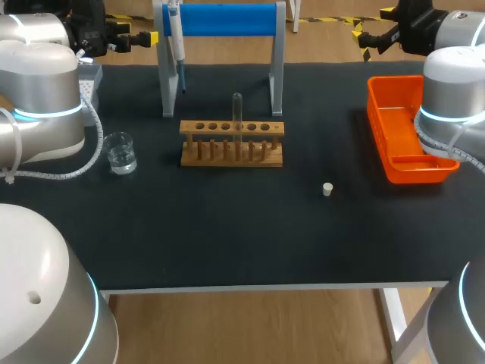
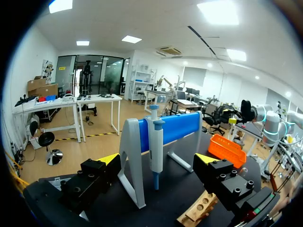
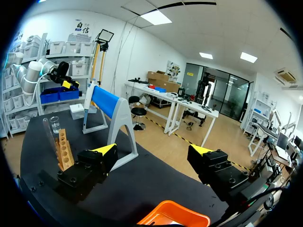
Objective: Invert the test tube, pick up the pipette, mount the tip to pipette, aspirate from beaker and dispense into the tube, eject the tip, return the pipette, and cap with the stopper.
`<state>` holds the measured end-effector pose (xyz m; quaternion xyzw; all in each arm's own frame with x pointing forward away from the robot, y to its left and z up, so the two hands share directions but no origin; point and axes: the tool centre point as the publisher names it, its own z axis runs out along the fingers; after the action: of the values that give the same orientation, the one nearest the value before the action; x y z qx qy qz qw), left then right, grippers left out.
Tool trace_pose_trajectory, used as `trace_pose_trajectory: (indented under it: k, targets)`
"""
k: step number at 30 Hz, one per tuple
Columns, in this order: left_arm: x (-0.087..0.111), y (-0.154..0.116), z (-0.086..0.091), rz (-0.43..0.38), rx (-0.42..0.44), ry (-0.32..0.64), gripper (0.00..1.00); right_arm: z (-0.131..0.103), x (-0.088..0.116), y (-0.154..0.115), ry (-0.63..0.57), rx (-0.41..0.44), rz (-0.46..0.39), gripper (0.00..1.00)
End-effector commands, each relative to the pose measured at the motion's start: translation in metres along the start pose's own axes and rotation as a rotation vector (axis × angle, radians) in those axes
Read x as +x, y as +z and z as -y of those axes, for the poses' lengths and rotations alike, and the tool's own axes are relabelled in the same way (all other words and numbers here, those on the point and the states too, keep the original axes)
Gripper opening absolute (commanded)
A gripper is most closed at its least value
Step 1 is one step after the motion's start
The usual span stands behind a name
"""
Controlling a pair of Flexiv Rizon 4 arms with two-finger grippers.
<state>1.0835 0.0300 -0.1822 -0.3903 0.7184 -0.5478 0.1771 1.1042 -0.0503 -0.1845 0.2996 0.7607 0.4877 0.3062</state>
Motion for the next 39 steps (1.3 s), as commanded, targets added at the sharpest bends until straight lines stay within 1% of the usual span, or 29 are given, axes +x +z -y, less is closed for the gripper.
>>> trace_pose_trajectory:
  k: [1,19,24,25,27,32,34,39]
  targets:
    - [0.000,0.000,0.000,0.000,0.000,0.000,1.00,0.000,0.000,0.000,0.000,0.000,0.000,1.00]
    - [0.000,0.000,0.000,0.000,0.000,0.000,1.00,0.000,0.000,0.000,0.000,0.000,0.000,1.00]
    - [0.000,0.000,0.000,0.000,0.000,0.000,1.00,0.005,0.027,-0.024,-0.008,-0.028,-0.070,1.00]
    - [0.000,0.000,0.000,0.000,0.000,0.000,1.00,0.006,0.029,-0.028,-0.002,-0.033,-0.082,1.00]
    - [0.000,0.000,0.000,0.000,0.000,0.000,1.00,0.010,0.040,-0.036,-0.018,-0.032,-0.100,1.00]
    - [0.000,0.000,0.000,0.000,0.000,0.000,1.00,0.025,0.076,-0.056,-0.017,-0.037,-0.174,1.00]
    - [0.000,0.000,0.000,0.000,0.000,0.000,1.00,0.031,0.089,-0.061,-0.004,-0.024,-0.211,1.00]
    - [0.000,0.000,0.000,0.000,0.000,0.000,1.00,0.048,0.124,-0.071,0.019,-0.032,-0.291,1.00]
